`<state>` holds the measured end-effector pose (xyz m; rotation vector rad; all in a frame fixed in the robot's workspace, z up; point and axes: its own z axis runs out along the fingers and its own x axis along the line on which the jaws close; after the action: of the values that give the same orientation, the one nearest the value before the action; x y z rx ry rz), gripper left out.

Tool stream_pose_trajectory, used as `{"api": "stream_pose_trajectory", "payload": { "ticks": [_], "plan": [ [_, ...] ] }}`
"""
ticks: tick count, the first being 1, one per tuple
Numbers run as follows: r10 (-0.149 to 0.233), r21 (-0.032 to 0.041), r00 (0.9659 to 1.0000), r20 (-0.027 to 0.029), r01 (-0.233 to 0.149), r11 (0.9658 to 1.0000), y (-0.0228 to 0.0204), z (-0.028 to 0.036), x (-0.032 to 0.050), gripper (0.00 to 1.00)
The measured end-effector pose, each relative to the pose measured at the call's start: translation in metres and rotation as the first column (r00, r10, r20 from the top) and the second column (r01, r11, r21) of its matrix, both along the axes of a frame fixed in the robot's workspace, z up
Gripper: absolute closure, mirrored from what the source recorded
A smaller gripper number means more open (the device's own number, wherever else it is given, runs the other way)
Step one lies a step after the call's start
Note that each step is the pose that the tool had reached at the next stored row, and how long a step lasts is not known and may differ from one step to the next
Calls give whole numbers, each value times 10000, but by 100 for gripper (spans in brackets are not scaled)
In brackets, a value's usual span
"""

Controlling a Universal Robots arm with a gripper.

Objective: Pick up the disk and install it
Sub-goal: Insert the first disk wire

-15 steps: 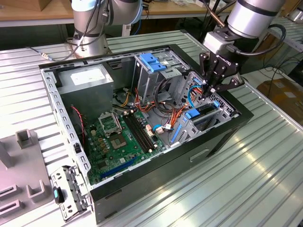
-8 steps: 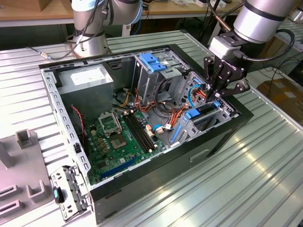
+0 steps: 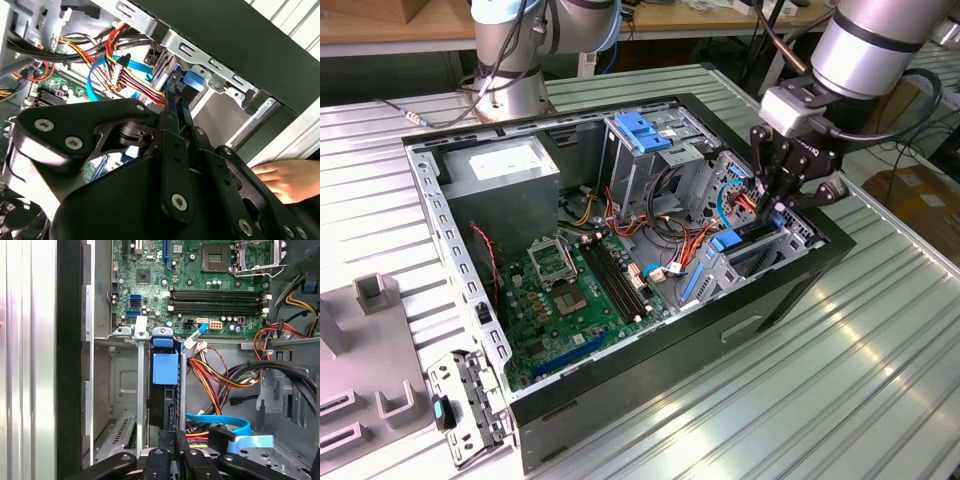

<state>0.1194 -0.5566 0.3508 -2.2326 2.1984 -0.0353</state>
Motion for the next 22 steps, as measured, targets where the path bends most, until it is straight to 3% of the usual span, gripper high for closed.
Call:
{"api": "stream_pose_trajectory", "payload": {
  "ticks": [5, 22],
  "plan": [
    [324, -1, 9995, 0, -324, 9995, -3, -14, 0, 83],
    [-24, -7, 10000, -32, 24, 10000, 22, -25, 0, 83]
  ]
}}
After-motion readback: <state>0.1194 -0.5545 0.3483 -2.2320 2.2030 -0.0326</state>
